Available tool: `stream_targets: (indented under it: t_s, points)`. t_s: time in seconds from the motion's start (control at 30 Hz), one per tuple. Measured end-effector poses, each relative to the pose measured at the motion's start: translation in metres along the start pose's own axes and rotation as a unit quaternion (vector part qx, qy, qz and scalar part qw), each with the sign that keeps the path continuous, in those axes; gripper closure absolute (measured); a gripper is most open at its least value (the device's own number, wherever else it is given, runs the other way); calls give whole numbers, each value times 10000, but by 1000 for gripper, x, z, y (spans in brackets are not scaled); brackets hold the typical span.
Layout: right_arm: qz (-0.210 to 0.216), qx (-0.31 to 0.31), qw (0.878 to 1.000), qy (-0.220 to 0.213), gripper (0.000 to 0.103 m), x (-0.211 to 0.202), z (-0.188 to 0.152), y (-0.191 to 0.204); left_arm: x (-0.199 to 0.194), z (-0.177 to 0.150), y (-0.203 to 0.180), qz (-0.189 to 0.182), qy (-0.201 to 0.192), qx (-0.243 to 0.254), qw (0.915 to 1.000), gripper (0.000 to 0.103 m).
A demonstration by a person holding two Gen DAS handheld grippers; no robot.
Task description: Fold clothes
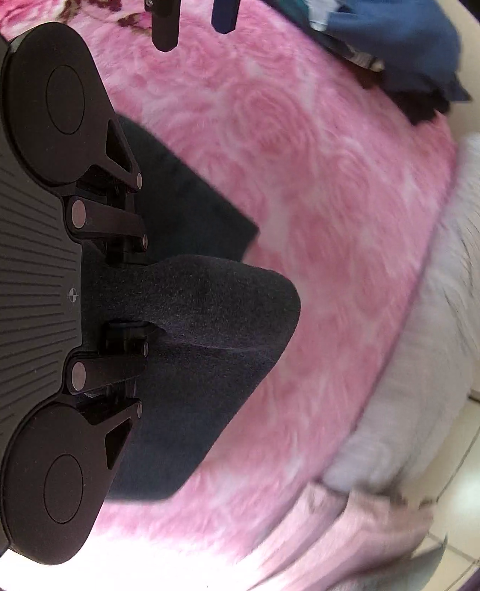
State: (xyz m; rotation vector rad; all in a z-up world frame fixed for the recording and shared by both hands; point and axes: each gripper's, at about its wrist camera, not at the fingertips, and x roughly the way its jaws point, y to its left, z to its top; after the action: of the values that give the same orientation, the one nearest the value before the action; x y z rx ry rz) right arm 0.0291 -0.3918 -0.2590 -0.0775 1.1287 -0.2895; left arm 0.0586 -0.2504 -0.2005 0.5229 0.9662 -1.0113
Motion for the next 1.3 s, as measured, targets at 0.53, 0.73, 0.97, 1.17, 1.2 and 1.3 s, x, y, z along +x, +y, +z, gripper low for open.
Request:
stream_targets:
  t_s: [0.53,0.73,0.97,1.17,1.2,1.3]
  points:
    - [785,-202,9955,-500,59,-30,-9,-6,22,35,-3,-502,-161,319,9981,65]
    - [371,-722,9918,-988,30,-78,-64,-40,25,49,-55,-793,-519,2206,9708,59]
    - [-353,-1878,9806,-447,30,-38,-116,-40,39,20,-110,-277,-932,4952,8633,49]
    - [-268,-2040,9777,-416,39,-10,-119,-46,62,-4,-125,-69,-902,6252,7752,76]
    - [-303,-2035,9777,-430,68,-11,-119,-47,63,-5,-122,-32,-892,6301,7713,79]
    - [-270,-1906,9799,-521,87,-19,-116,-51,59,-6,-109,58,-955,6272,7730,81]
